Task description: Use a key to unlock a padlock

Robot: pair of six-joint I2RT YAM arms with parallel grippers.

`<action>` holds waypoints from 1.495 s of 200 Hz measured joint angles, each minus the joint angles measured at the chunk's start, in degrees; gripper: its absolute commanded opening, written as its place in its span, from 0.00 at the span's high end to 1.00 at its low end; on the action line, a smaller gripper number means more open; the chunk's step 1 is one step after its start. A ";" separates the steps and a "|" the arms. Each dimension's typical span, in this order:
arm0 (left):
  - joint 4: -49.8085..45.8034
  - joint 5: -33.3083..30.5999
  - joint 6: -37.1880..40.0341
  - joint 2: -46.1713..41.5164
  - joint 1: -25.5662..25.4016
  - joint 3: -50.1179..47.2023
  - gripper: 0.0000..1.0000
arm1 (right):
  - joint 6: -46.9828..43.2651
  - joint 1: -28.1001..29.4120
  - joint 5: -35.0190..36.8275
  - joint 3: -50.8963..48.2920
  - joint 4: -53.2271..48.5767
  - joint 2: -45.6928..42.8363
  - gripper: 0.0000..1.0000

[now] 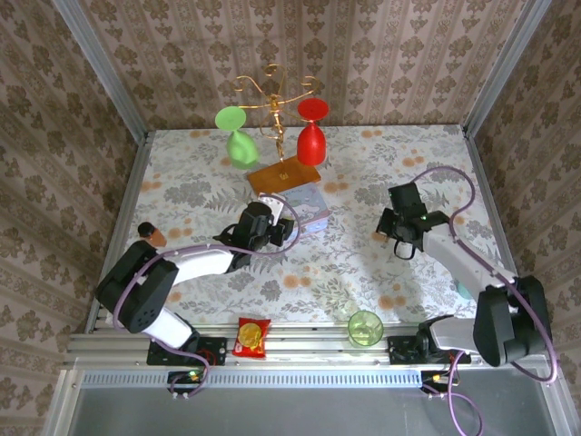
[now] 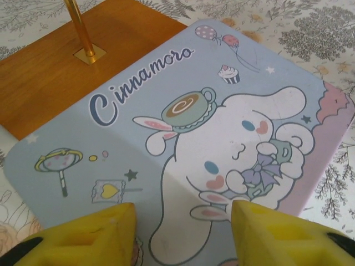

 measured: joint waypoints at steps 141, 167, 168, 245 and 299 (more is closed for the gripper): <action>-7.96 -4.50 0.37 -6.60 -2.62 -1.44 0.25 | -2.56 3.67 -6.49 4.24 1.75 18.82 0.86; -11.80 -8.92 1.29 -6.45 -5.75 -0.57 0.15 | -2.99 4.00 -6.36 4.81 1.73 19.28 0.83; -12.11 -9.27 1.42 -6.43 -5.99 -0.44 0.15 | -3.02 4.00 -6.36 4.83 1.73 19.28 0.83; -21.22 -23.12 -2.23 -6.03 -10.49 1.68 0.00 | -4.57 4.15 -7.72 4.87 3.41 17.68 0.77; -18.86 -22.25 -3.54 -0.33 -3.74 1.55 0.00 | -5.81 4.02 -5.03 4.87 3.45 9.46 0.61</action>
